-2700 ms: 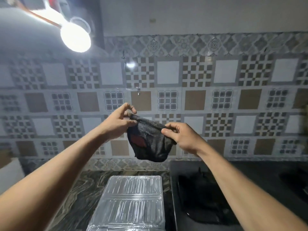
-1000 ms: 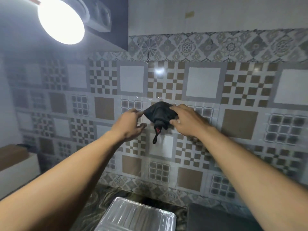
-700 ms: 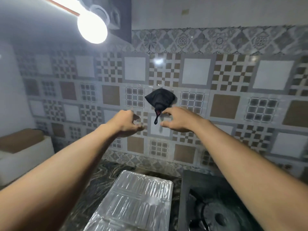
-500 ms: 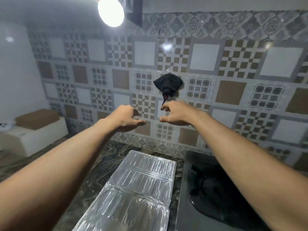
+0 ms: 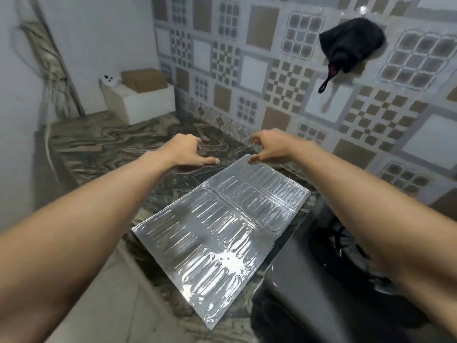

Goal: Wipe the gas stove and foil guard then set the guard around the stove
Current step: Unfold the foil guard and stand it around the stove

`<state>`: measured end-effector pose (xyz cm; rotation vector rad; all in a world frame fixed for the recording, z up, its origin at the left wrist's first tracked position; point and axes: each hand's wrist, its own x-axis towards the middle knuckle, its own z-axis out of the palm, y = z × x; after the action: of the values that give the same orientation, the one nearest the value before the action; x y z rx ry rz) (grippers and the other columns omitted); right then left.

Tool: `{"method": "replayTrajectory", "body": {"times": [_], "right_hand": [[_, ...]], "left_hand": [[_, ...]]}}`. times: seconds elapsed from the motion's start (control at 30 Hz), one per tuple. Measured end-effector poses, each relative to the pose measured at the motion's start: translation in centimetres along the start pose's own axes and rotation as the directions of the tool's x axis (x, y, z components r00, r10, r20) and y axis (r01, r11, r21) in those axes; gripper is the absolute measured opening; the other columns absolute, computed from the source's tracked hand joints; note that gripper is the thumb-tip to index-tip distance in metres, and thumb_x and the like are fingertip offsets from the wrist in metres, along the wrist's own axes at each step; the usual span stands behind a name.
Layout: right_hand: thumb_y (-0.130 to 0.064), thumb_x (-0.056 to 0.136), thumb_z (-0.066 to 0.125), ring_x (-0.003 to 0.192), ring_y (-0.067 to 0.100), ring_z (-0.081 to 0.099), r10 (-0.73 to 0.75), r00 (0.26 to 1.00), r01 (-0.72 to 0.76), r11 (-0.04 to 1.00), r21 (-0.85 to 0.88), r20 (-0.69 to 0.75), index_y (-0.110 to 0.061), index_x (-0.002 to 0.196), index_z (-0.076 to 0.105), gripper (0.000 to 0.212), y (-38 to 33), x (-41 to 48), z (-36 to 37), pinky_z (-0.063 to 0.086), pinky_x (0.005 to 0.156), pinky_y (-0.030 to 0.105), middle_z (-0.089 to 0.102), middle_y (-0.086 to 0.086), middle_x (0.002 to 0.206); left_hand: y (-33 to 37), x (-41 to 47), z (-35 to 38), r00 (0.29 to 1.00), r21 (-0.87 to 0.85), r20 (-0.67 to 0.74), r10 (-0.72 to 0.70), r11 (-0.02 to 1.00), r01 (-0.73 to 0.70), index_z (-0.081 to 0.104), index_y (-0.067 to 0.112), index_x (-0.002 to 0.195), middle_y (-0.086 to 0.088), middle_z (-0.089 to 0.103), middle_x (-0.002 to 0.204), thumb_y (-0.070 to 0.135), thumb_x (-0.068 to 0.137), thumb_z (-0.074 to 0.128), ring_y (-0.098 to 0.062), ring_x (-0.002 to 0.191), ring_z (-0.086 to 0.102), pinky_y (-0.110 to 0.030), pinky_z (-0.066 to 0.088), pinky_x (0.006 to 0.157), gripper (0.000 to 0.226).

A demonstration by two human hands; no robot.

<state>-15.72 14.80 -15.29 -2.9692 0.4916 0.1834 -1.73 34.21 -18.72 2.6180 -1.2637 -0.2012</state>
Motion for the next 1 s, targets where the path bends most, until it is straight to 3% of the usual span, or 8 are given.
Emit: {"method": "replayTrajectory", "body": {"times": [0.27,0.37,0.57,0.73,0.8,0.87,0.93,1.0], "right_hand": [[-0.047,0.071,0.081,0.123,0.03,0.055,-0.109,0.966,0.129,0.989,-0.07,0.234,-0.021,0.143,0.044,0.085,0.7,6.9,8.5,0.045,0.102,0.04,0.057,0.009,0.138],[-0.035,0.071,0.084,0.122,0.03,0.056,-0.119,0.944,0.142,0.988,-0.053,0.308,-0.019,0.147,0.04,0.09,0.5,9.2,11.4,0.046,0.1,0.035,0.056,0.011,0.139],[-0.027,0.063,0.086,0.107,0.032,0.064,-0.176,0.912,0.213,0.975,-0.063,0.37,-0.024,0.135,0.051,0.08,0.4,13.9,16.4,0.052,0.094,0.044,0.066,0.013,0.124],[-0.022,0.043,0.096,0.086,0.027,0.067,-0.198,0.868,0.238,0.971,-0.032,0.455,-0.026,0.137,0.047,0.106,-0.4,16.3,18.9,0.06,0.076,0.042,0.064,0.013,0.122],[-0.019,0.048,0.096,0.086,0.03,0.068,-0.173,0.857,0.233,0.97,-0.066,0.486,-0.036,0.147,0.035,0.118,-0.7,17.3,19.6,0.06,0.067,0.037,0.053,0.02,0.135],[-0.014,0.054,0.095,0.114,0.039,0.059,-0.148,0.856,0.243,0.961,-0.131,0.496,-0.048,0.152,0.008,0.135,-0.9,18.3,19.8,0.06,0.076,0.038,0.017,0.021,0.159],[-0.015,0.055,0.095,0.131,0.042,0.045,-0.139,0.85,0.247,0.957,-0.151,0.508,-0.052,0.149,-0.005,0.143,-1.0,18.7,19.9,0.055,0.09,0.043,-0.001,0.017,0.163],[-0.011,0.059,0.092,0.131,0.041,0.045,-0.122,0.844,0.222,0.966,-0.134,0.522,-0.053,0.148,-0.007,0.14,-1.1,18.9,19.9,0.053,0.094,0.044,0.002,0.016,0.163]], "left_hand": [[-5.0,-2.9,9.4,0.958,-0.043,0.099,-0.269,0.961,0.275,0.058,0.006,0.129,-0.015,0.063,0.13,0.075,0.072,0.062,-0.034,0.12,0.057,-0.038,0.047,0.096,0.09],[-6.4,-3.4,12.0,0.934,-0.023,0.132,-0.333,0.941,0.339,0.058,0.005,0.125,-0.017,0.063,0.127,0.072,0.073,0.065,-0.035,0.116,0.057,-0.038,0.048,0.091,0.085],[-7.8,-3.6,16.1,0.887,0.021,0.218,-0.407,0.911,0.412,0.061,0.006,0.105,-0.015,0.064,0.107,0.059,0.071,0.077,-0.033,0.098,0.059,-0.038,0.049,0.081,0.065],[-9.0,-3.5,18.0,0.855,0.071,0.259,-0.45,0.891,0.448,0.05,0.015,0.132,-0.014,0.052,0.127,0.056,0.06,0.085,-0.034,0.116,0.049,-0.045,0.047,0.096,0.09],[-9.2,-3.3,18.3,0.831,0.108,0.267,-0.488,0.872,0.477,0.033,0.022,0.149,-0.015,0.041,0.143,0.062,0.057,0.084,-0.039,0.129,0.039,-0.051,0.042,0.103,0.112],[-9.3,-2.8,18.4,0.817,0.12,0.268,-0.511,0.859,0.497,0.026,0.026,0.153,-0.016,0.04,0.144,0.068,0.055,0.081,-0.041,0.131,0.038,-0.054,0.041,0.104,0.12],[-9.4,-2.4,18.4,0.822,0.084,0.24,-0.516,0.855,0.512,0.038,0.023,0.146,-0.016,0.048,0.134,0.073,0.061,0.074,-0.04,0.123,0.045,-0.054,0.044,0.099,0.106],[-9.4,-2.1,17.9,0.831,0.036,0.162,-0.533,0.844,0.534,0.052,0.016,0.133,-0.015,0.052,0.128,0.071,0.071,0.067,-0.038,0.118,0.049,-0.049,0.046,0.096,0.085]]}}
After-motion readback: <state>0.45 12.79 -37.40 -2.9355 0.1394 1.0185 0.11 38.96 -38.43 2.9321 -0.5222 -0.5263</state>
